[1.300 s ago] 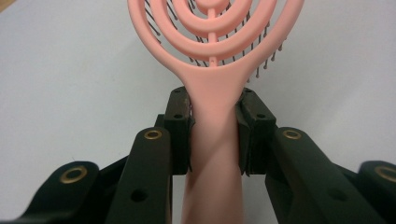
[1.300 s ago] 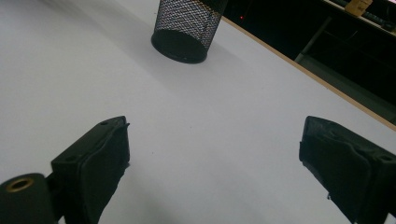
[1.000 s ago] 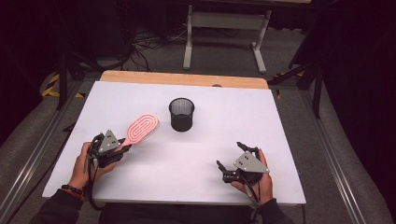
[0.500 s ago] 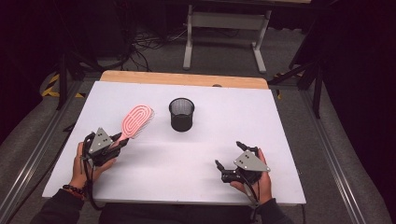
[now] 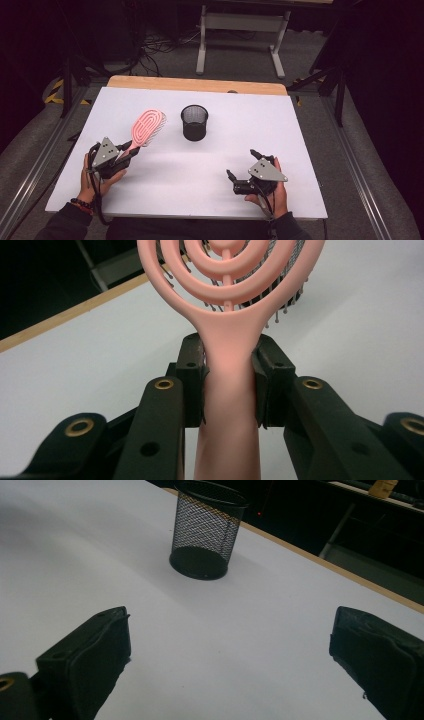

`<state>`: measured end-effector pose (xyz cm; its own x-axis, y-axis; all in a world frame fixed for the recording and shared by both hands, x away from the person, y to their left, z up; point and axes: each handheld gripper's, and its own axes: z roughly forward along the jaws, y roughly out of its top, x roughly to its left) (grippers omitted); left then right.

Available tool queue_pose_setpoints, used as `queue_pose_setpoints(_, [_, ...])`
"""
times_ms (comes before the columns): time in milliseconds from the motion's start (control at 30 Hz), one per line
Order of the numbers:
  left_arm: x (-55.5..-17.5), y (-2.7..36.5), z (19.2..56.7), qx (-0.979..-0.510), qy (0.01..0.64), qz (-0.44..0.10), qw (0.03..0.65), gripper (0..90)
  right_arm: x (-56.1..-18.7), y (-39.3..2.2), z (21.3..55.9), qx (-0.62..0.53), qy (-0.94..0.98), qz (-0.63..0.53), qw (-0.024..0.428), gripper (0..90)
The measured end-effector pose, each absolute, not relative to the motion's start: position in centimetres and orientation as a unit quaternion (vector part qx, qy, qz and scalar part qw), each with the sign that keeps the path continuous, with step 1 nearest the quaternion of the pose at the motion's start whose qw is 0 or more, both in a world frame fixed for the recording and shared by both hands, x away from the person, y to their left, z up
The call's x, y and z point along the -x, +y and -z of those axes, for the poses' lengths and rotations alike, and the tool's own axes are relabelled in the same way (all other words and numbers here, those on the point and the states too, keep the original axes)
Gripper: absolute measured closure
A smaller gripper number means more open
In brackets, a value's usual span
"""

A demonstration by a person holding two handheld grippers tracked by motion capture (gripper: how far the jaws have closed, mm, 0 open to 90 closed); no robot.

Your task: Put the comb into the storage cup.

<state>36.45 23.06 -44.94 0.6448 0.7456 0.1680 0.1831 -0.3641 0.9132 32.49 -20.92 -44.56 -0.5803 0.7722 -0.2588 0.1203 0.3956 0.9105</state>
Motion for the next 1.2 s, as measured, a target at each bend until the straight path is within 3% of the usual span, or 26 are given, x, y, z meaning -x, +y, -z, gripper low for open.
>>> queue_pose_setpoints(433, [-35.8, 20.5, 45.2, -0.757, 0.282, -0.302, 0.506, 70.0, -33.0, -19.3, 42.9, -0.302, 0.736, -0.497, 0.347, 4.0])
queue_pose_setpoints(1200, [-36.0, 16.1, 45.0, -0.741, 0.254, -0.285, 0.552, 70.0, -34.9, -14.7, 40.7, -0.287, 0.728, -0.559, 0.274, 2.7])
